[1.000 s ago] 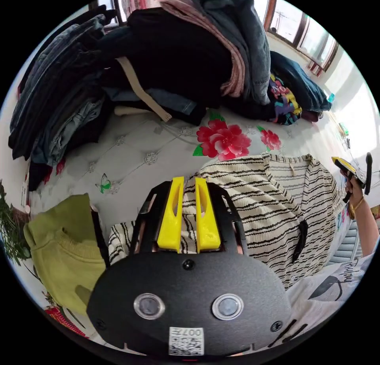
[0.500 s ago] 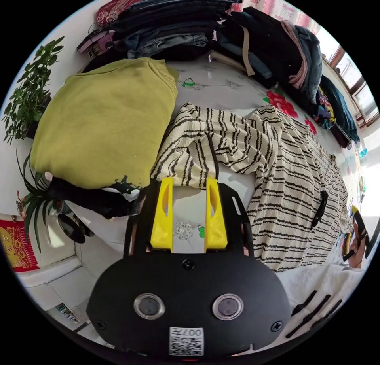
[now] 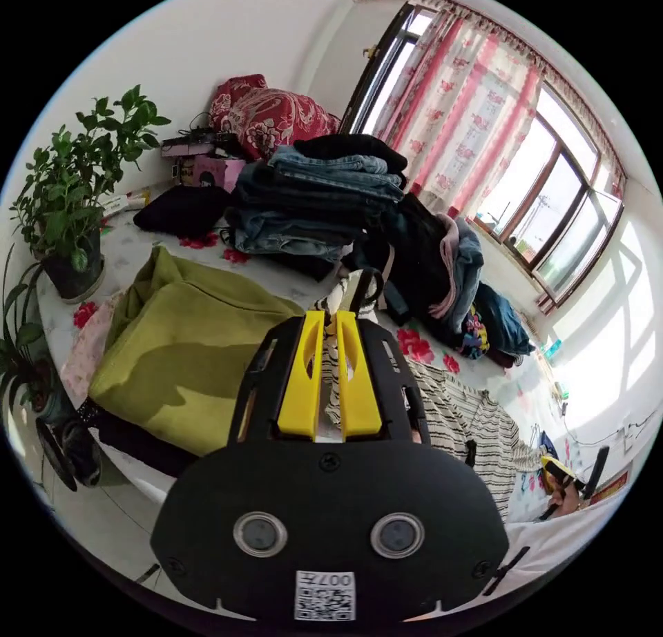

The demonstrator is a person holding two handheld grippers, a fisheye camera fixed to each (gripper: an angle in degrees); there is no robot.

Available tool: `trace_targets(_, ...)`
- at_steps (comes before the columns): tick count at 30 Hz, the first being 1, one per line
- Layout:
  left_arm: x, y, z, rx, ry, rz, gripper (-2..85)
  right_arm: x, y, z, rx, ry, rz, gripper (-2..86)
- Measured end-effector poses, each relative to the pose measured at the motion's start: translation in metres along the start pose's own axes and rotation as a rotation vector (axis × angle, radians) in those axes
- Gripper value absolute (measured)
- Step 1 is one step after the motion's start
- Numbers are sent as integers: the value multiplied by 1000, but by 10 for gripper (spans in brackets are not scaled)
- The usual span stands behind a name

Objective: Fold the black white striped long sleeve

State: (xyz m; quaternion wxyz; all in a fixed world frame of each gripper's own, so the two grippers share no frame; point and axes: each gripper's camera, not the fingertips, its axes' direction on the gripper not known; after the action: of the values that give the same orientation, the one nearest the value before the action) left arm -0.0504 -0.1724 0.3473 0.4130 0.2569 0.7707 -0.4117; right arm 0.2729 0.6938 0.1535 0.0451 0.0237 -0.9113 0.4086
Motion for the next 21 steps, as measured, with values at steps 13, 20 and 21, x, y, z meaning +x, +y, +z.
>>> trace_targets(13, 118, -21, -69, 198, 419, 270, 24, -9, 38, -20, 67, 0, 51, 63)
trace_targets(20, 352, 116, -30, -212, 902, 955, 85, 22, 69, -35, 110, 37, 241, 59)
trace_targets(21, 369, 147, -14, -319, 829, 1014, 89, 28, 76, -34, 102, 44, 275, 57)
